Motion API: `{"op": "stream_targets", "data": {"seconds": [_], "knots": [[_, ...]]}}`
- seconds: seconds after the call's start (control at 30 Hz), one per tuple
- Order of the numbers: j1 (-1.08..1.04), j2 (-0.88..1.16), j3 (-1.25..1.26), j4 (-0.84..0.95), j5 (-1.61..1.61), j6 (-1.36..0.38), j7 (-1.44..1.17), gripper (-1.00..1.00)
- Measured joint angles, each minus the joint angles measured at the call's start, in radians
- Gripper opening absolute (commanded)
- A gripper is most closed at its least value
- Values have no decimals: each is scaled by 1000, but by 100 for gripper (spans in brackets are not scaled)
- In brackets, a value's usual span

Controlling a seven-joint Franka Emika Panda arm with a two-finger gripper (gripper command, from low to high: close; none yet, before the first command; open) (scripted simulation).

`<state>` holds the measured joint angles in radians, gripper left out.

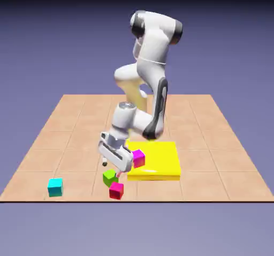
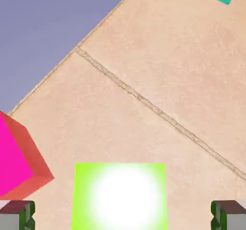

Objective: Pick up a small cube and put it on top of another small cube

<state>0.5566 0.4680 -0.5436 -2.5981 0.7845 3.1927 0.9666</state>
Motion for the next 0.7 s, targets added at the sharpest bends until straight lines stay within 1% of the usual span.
{"op": "stream_targets", "data": {"seconds": [0.23, 0.27, 0.33, 0.7], "knots": [[-253, 60, 245, 49, 28, 86, -45, 0], [-257, 61, 249, 50, 28, 87, -46, -100], [-257, 61, 249, 50, 28, 87, -45, -100], [141, -33, -137, -27, -16, -48, 26, -100]]}}
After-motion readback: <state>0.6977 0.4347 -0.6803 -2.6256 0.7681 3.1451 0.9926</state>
